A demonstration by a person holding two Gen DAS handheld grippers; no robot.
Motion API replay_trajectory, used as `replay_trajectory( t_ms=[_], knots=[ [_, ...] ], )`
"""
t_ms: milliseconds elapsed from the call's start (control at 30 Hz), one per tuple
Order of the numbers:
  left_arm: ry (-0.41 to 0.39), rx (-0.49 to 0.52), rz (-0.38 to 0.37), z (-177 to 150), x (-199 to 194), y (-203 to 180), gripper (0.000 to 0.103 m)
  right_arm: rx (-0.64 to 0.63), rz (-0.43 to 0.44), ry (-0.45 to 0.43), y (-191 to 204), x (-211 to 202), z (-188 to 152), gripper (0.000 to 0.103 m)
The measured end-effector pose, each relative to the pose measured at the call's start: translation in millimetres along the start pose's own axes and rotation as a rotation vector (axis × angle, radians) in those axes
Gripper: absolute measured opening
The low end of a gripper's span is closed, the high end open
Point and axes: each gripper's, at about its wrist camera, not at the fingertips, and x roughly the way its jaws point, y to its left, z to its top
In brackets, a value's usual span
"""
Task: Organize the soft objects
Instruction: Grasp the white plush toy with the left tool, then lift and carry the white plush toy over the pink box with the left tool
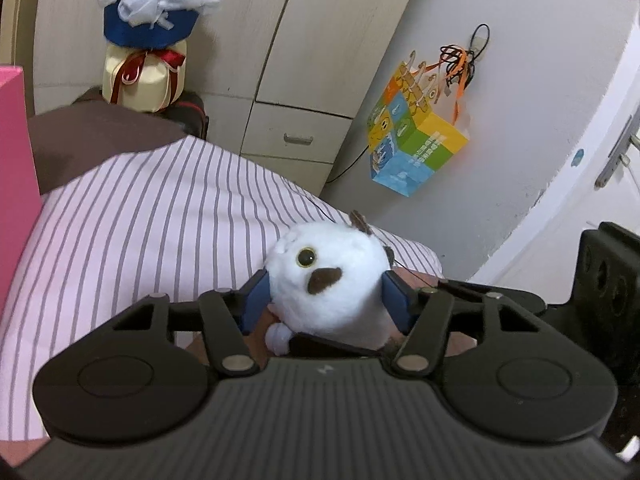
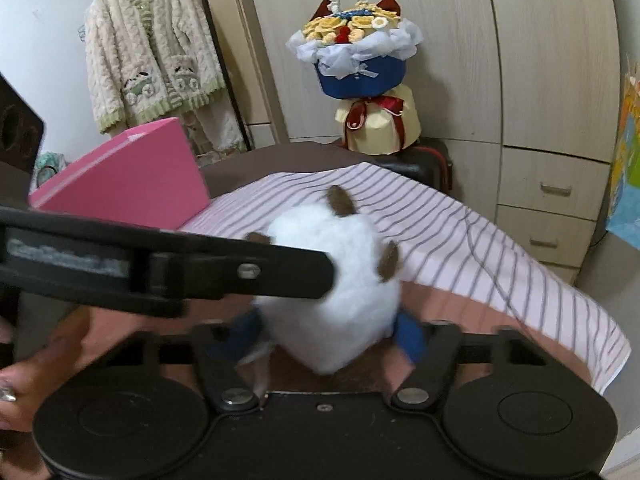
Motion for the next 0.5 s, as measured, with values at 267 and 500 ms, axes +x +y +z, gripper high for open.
replay_trajectory(
  t_ms=[267,500],
  knots=[
    [0.002,0.066,-0.009,-9,-14,-9,0.055,0.047,-0.079,-0.008,18,-8,-7,0.064],
    [0.010,0.051,-0.029,-22,-40,-13,0.055,0.051,-0.111,-0.008,42,-27,-18,0.064]
  ],
)
